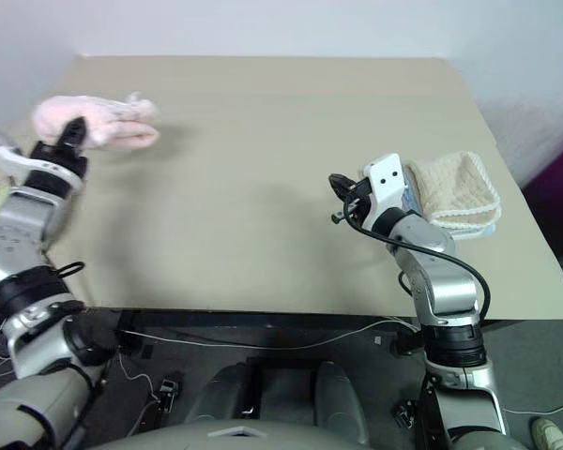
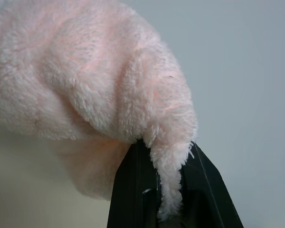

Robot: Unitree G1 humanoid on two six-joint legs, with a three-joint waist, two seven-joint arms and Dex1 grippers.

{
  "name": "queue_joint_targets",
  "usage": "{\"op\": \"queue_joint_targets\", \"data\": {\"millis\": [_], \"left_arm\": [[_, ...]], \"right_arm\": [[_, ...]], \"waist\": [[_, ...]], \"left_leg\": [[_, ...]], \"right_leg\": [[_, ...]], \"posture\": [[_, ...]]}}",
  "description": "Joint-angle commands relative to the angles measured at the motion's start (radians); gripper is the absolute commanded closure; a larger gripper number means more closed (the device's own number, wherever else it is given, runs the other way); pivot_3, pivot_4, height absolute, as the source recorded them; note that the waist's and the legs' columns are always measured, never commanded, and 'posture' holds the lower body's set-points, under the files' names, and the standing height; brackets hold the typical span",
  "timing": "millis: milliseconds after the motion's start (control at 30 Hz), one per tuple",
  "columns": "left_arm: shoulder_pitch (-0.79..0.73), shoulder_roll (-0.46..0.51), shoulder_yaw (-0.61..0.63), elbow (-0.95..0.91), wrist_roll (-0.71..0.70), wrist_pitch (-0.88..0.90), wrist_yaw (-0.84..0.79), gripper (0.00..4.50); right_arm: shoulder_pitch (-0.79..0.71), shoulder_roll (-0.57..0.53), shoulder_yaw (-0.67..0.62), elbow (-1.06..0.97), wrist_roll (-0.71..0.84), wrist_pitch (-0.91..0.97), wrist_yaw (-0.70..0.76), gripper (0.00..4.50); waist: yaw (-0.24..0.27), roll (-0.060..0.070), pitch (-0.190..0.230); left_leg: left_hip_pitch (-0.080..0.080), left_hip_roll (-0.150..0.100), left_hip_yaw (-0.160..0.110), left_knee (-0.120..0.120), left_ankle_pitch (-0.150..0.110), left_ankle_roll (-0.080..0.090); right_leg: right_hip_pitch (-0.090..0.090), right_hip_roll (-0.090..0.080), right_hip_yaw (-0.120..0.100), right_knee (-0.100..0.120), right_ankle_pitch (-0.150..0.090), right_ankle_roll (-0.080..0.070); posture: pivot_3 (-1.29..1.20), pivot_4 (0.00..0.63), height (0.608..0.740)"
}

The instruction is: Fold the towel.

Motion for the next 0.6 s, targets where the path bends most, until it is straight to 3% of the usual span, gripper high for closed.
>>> {"op": "queue_joint_targets", "data": {"millis": [33,233,600], "left_arm": [[-0.009,0.096,0.049,0.063,-0.011,-0.081,-0.042,4.49],[0.056,0.188,0.069,0.183,-0.005,-0.131,-0.078,4.49],[0.167,0.186,-0.021,0.232,0.055,-0.094,-0.066,4.49]], "right_arm": [[-0.022,0.001,-0.004,-0.008,0.007,-0.028,0.005,4.5],[-0.009,-0.001,-0.002,-0.005,0.003,-0.037,0.011,4.5],[0.003,-0.002,0.002,0.0,-0.002,-0.045,0.012,4.5]], "waist": [[0.0,0.0,0.0],[0.001,0.0,0.0],[0.0,-0.001,0.0]], "left_leg": [[0.0,0.0,0.0,0.0,0.0,0.0],[0.0,0.0,0.0,0.0,0.0,0.0],[0.0,0.0,0.0,-0.001,0.0,0.0]], "right_leg": [[0.0,0.0,0.0,0.0,0.0,0.0],[0.0,-0.001,0.0,0.0,0.0,0.0],[0.0,-0.001,0.0,0.0,0.0,0.0]], "posture": [[0.0,0.15,0.74],[0.0,0.15,0.74],[0.0,0.15,0.74]]}}
